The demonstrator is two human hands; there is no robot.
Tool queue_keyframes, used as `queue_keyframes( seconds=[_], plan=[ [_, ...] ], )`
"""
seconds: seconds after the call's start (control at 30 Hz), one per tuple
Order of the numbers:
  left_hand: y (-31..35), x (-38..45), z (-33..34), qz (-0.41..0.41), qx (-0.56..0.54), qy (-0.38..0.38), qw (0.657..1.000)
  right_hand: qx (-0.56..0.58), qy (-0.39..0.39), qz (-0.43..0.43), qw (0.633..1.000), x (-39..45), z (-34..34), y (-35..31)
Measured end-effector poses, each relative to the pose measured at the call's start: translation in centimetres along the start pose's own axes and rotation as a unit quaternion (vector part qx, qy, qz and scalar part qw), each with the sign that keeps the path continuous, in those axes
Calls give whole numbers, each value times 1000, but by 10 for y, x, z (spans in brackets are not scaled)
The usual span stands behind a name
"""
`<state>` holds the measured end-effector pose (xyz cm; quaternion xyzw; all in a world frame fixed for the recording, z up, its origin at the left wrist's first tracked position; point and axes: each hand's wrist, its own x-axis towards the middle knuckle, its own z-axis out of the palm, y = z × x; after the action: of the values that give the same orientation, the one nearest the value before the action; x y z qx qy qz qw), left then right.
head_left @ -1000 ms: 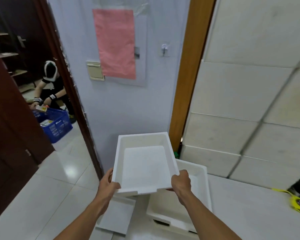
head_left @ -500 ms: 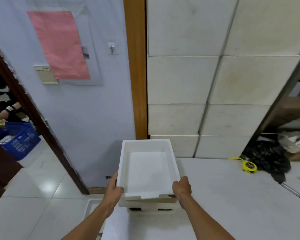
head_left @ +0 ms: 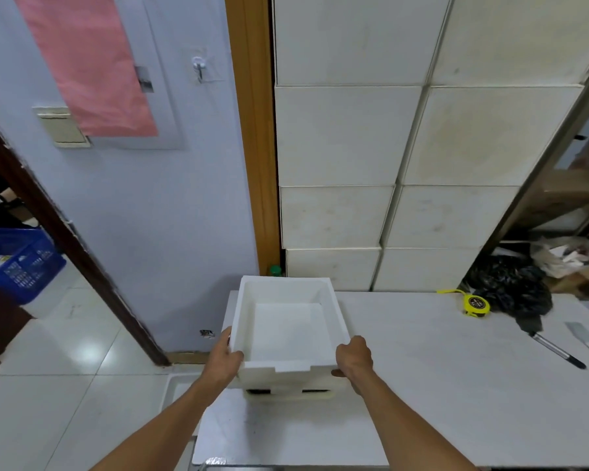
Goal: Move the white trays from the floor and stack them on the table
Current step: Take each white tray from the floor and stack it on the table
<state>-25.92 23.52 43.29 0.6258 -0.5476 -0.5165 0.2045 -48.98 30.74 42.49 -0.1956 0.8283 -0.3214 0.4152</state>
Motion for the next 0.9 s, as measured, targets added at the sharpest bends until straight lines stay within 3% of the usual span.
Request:
queue_keyframes(
  seconds=[0.53,0.7,0.9],
  plan=[
    [-2,15,9,33,99,32,994,-51,-1,-14,999,19,16,11],
    [-18,21,9,68,169,52,982,-130,12,-27,991,23,19,19],
    [-27,31,5,57,247,26,967,-283,6,-83,956,23,18,19]
  ],
)
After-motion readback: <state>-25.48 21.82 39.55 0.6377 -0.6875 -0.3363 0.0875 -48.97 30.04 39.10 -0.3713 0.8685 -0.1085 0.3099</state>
